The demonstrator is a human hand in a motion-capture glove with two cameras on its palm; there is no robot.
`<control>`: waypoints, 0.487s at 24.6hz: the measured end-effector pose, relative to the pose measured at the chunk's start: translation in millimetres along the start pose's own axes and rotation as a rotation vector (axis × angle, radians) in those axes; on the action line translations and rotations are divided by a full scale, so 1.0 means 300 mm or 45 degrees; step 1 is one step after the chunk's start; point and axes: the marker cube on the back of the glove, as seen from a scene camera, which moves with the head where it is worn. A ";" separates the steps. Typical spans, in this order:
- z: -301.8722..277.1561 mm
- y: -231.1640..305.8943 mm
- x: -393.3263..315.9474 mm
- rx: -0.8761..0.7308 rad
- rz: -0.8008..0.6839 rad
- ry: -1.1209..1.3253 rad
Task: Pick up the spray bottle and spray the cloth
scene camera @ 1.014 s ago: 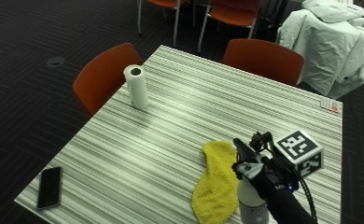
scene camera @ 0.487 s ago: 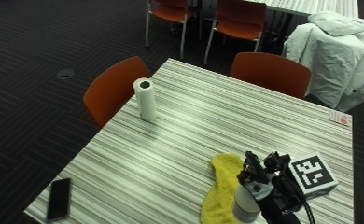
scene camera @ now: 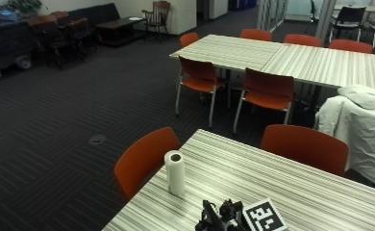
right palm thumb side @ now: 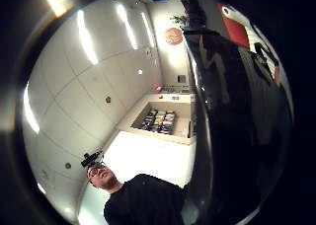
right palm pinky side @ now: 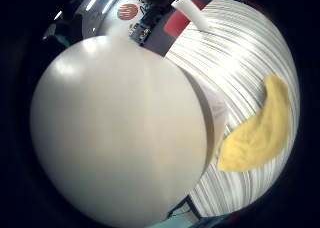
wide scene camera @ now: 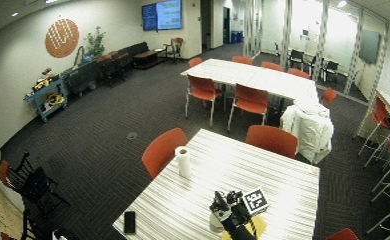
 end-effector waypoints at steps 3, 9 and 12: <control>0.208 -0.016 -0.019 -0.051 0.130 -0.179; 0.325 -0.059 -0.009 -0.074 0.195 -0.244; 0.339 -0.058 0.067 -0.066 0.293 -0.179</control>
